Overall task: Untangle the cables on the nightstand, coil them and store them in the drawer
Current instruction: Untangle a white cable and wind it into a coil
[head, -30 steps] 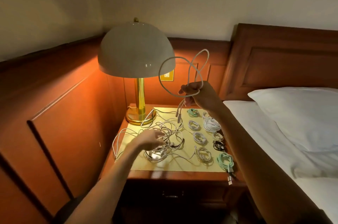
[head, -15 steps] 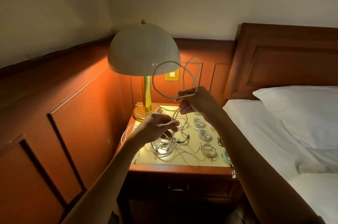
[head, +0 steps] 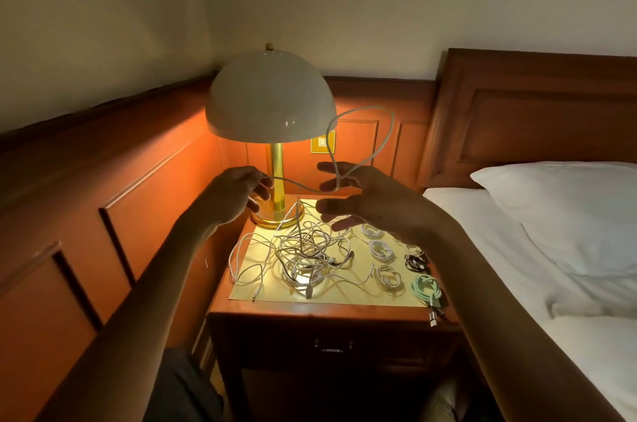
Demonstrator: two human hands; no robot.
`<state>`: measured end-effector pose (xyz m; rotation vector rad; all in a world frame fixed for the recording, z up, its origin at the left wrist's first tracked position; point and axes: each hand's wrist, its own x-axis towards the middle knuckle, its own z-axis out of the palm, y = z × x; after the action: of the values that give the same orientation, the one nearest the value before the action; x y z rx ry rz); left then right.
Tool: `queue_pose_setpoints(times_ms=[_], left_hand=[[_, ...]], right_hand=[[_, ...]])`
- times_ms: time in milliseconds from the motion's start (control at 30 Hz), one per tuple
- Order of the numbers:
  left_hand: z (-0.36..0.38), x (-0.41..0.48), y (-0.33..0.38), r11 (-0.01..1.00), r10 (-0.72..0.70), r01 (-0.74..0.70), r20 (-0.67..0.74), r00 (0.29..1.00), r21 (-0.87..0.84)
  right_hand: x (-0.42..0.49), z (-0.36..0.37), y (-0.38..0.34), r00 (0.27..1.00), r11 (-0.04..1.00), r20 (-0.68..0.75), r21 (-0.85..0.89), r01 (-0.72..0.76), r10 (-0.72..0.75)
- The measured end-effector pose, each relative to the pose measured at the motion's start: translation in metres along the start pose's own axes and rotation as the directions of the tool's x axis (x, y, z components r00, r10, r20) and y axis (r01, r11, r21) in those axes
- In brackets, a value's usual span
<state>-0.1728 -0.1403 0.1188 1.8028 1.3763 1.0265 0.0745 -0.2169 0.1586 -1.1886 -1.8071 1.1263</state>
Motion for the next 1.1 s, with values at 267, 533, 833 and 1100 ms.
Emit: queue_pose_setpoints(times_ms=[267, 533, 833, 1100], left_hand=[[-0.013, 0.013, -0.008, 0.997, 0.062, -0.073, -0.252, 0.966, -0.035], [-0.022, -0.011, 0.026, 0.973, 0.231, -0.231, -0.172, 0.958, 0.020], [-0.015, -0.041, 0.045, 0.953, 0.290, -0.280, -0.078, 0.954, 0.110], [0.004, -0.056, 0.054, 0.937, 0.325, -0.315, -0.049, 0.944, 0.148]], right_hand=[[-0.029, -0.017, -0.026, 0.999, 1.000, -0.043, -0.005, 0.001, -0.001], [-0.044, -0.026, -0.063, 0.990, 0.966, -0.079, -0.241, 0.097, -0.119], [-0.014, -0.009, -0.038, 0.833, 0.653, -0.318, -0.755, 0.065, -0.452], [0.001, 0.001, -0.012, 0.979, 0.934, 0.019, -0.296, 0.199, -0.202]])
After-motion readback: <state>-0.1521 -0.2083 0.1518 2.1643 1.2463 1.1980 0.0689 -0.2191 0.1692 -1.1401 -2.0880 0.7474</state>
